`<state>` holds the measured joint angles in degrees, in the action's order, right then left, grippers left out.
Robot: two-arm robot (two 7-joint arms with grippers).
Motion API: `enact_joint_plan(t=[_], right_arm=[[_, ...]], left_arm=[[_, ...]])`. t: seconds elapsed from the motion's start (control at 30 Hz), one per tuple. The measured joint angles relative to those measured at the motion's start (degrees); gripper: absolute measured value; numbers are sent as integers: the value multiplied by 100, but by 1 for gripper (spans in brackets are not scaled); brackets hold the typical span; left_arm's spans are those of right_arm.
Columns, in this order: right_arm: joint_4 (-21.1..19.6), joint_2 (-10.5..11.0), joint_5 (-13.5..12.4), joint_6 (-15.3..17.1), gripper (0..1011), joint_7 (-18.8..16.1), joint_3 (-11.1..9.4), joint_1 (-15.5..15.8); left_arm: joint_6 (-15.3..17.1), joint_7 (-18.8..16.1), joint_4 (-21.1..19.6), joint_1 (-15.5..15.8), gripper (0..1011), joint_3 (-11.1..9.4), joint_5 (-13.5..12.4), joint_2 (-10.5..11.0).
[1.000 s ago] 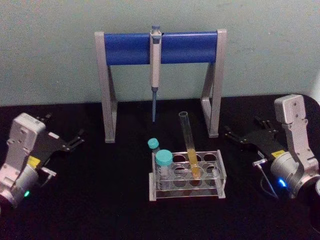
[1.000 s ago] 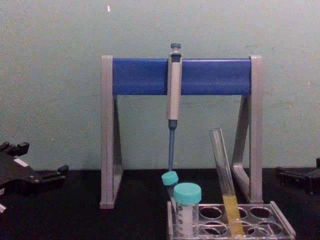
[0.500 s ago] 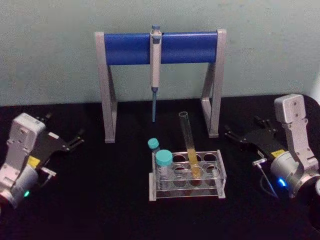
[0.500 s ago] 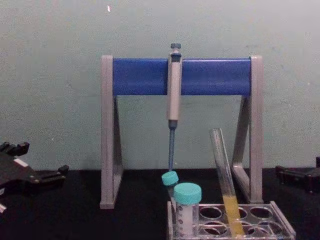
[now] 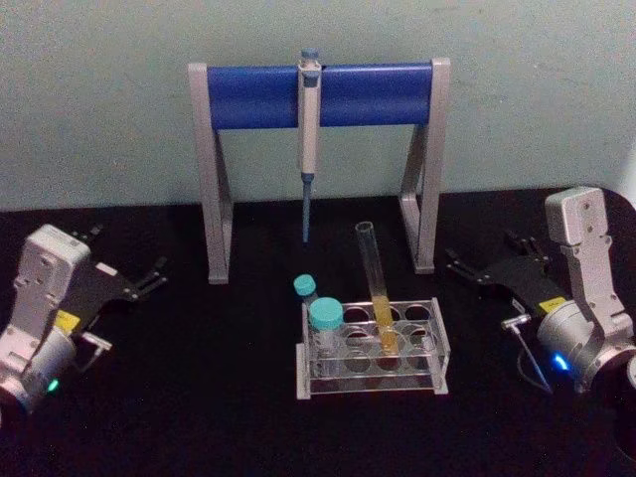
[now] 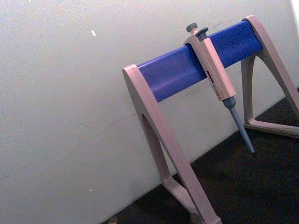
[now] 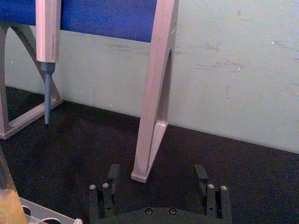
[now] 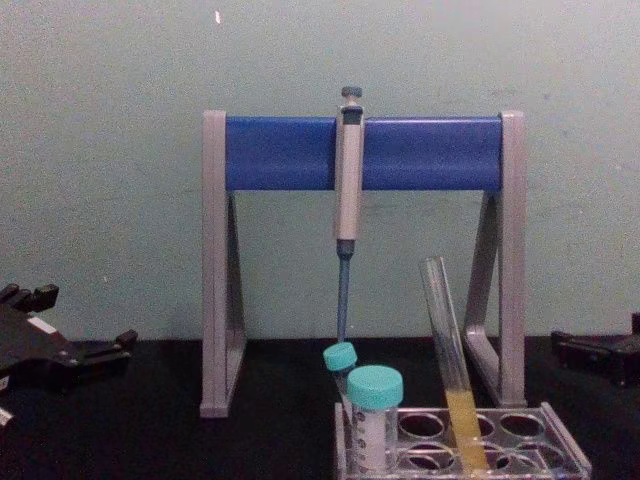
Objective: Pick up the test tube from the test tube rack, shake it, then place it back into the test tube rack.
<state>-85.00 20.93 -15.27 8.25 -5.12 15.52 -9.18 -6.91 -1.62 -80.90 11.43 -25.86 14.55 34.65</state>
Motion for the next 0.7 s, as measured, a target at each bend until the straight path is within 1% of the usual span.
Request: enact_joint_plan(t=[0.7], right_arm=[[0,0,0,0,1000,0,0,0]], left_arm=[[0,0,0,0,1001,0,0,0]])
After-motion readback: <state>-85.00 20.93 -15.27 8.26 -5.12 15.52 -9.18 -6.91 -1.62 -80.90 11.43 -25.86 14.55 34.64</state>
